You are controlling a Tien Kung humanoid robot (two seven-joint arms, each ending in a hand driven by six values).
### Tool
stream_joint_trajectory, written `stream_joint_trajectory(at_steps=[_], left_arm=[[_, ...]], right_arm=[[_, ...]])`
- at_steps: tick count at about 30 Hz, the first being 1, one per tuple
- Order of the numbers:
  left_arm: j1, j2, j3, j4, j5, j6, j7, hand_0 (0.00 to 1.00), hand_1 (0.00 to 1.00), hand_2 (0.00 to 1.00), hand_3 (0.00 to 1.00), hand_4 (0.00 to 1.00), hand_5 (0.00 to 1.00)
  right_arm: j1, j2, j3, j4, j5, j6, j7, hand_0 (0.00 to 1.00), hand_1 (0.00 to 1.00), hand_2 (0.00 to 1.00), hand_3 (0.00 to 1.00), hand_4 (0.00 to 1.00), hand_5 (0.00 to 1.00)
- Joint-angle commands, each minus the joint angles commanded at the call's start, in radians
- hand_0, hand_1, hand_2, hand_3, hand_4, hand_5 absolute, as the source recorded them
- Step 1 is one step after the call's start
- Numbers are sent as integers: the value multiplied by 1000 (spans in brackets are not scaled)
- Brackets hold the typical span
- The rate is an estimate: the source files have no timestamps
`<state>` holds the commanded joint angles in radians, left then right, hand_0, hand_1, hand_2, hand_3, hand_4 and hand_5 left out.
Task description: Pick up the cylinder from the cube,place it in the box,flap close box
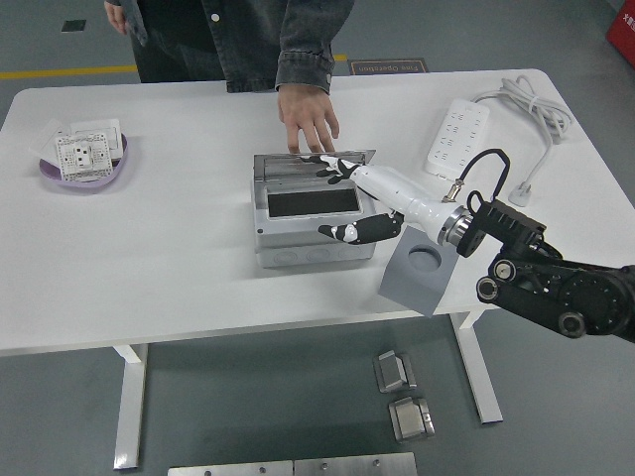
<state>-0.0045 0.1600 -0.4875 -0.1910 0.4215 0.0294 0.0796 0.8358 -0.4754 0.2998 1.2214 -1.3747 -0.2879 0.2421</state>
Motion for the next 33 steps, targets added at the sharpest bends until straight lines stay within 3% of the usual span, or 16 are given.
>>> stream_joint_trajectory(at_steps=[6, 9, 15, 16, 18, 22, 25, 33], left_arm=[[2, -2, -15, -1, 21, -2, 8, 640, 663, 551, 581, 548, 228], [2, -3, -22, -2, 32, -3, 12, 640, 663, 551, 581, 548, 228], [-3, -5, -31, -4, 45, -5, 17, 641, 662, 551, 582, 549, 227], [-5, -4, -28, -4, 44, -5, 16, 641, 661, 551, 581, 549, 227], [-7, -4, -25, -4, 42, -5, 15, 641, 661, 551, 581, 549, 227], [-11, -5, -15, -5, 35, -6, 12, 641, 661, 551, 580, 546, 229], [-11, -5, -14, -4, 34, -7, 12, 641, 661, 551, 580, 546, 229], [-10, -2, 10, -2, 1, -6, 2, 642, 661, 551, 580, 545, 230]], right_arm=[[50, -18, 54, 17, -36, 11, -16, 860, 799, 866, 998, 756, 414], [79, -10, 62, -6, -34, 19, -16, 860, 799, 866, 998, 756, 414], [146, 83, 8, -144, 42, 39, 21, 861, 793, 866, 998, 753, 419], [155, 105, -8, -181, 63, 41, 29, 793, 746, 859, 993, 753, 431], [163, 137, -34, -234, 96, 44, 42, 793, 746, 859, 993, 753, 431], [154, 173, -76, -331, 149, 43, 57, 788, 739, 852, 988, 756, 438], [140, 167, -84, -361, 152, 42, 56, 788, 739, 852, 988, 756, 438], [75, 46, -73, -198, 79, 22, 20, 797, 741, 850, 984, 751, 455]])
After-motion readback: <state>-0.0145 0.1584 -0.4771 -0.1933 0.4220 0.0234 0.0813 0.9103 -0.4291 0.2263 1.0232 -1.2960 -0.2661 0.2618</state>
